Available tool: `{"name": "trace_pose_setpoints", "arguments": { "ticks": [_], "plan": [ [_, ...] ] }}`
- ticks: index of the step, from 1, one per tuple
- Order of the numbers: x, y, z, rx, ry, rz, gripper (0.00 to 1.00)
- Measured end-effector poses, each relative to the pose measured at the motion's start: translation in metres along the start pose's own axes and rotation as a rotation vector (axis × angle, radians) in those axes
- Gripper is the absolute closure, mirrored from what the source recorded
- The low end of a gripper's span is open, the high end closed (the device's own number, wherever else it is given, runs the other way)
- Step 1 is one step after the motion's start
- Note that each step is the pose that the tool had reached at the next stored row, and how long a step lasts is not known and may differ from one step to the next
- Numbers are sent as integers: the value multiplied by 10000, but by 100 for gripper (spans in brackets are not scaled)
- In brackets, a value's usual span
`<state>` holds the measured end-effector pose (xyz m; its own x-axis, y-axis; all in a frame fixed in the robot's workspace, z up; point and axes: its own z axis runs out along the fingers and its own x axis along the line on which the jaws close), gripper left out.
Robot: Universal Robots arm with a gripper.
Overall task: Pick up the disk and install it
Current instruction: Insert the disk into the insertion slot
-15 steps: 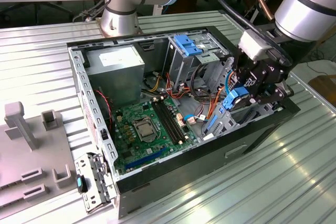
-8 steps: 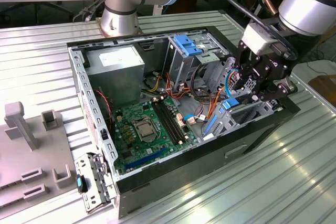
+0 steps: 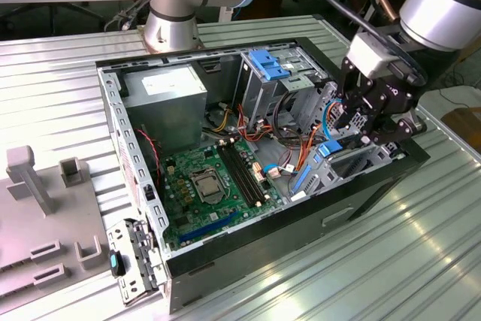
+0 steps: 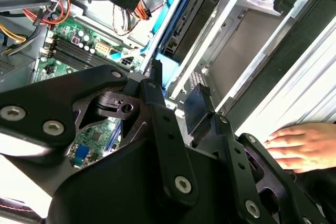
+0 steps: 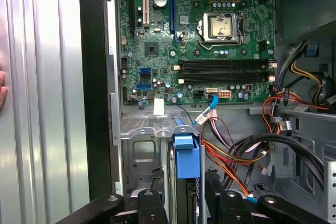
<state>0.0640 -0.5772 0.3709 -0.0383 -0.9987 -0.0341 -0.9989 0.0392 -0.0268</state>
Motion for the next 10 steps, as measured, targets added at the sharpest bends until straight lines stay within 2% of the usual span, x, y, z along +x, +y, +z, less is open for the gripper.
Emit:
{"name": "trace_pose_setpoints", "arguments": {
  "ticks": [2, 3, 4, 6, 8, 10],
  "plan": [
    [-1, -35, 5, 0, -2, 0, 57],
    [-2, -66, 13, 0, -1, 0, 76],
    [-3, -94, 23, 0, -1, 0, 76],
    [-4, -136, 40, 0, -2, 0, 89],
    [-5, -203, 76, 0, -1, 2, 89],
    [-17, -301, 126, 3, 1, 43, 89]
  ]
}}
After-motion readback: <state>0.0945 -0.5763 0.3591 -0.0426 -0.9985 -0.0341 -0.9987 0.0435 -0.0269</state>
